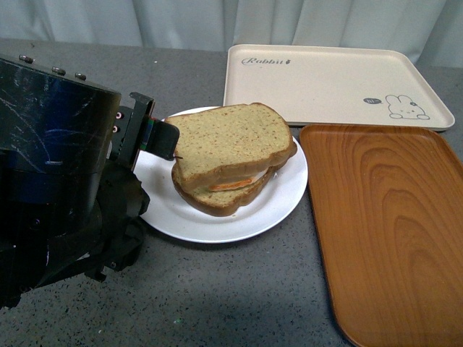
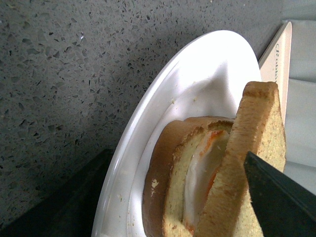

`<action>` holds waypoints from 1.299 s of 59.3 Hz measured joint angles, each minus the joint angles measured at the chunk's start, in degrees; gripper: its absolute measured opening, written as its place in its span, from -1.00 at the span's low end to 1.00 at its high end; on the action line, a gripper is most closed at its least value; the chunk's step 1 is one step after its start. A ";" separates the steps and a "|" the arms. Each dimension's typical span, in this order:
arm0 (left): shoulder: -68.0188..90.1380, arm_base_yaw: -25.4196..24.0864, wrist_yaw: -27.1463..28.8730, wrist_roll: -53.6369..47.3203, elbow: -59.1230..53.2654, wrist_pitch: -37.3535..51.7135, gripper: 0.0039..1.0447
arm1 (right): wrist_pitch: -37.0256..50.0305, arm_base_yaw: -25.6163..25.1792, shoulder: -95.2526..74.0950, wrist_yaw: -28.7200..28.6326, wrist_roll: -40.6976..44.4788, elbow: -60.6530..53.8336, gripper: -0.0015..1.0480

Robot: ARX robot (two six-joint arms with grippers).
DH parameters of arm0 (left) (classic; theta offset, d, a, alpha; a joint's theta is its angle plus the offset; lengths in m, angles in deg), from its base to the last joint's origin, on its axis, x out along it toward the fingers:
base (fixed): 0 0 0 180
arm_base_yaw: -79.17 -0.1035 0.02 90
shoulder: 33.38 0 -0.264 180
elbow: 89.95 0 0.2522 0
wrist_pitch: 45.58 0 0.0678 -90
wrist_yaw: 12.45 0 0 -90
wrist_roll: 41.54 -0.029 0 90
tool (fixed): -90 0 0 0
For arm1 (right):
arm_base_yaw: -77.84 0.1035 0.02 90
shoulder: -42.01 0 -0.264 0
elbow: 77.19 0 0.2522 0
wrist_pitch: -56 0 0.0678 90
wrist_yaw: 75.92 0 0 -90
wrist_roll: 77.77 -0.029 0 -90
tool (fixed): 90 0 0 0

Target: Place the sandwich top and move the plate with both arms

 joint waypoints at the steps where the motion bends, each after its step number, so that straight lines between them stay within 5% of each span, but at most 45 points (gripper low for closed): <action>1: 0.00 0.00 0.02 0.07 0.00 0.00 0.40 | 0.00 0.02 0.00 0.00 0.00 0.00 0.83; 17: 0.46 -0.31 0.02 0.35 -0.48 0.74 -0.39 | 0.00 0.02 0.00 0.00 0.00 0.00 0.83; 25: 0.55 -0.44 0.02 0.61 -0.92 1.64 -0.93 | 0.00 0.02 0.00 0.00 0.00 0.00 0.83; 55: -4.72 -4.15 0.31 -0.28 -0.39 0.07 -0.93 | 0.00 0.02 0.00 0.00 -0.02 0.00 0.83; 77: -4.74 -5.44 0.61 -3.43 17.81 -9.46 -0.93 | 0.00 0.02 0.00 0.00 0.00 0.00 0.83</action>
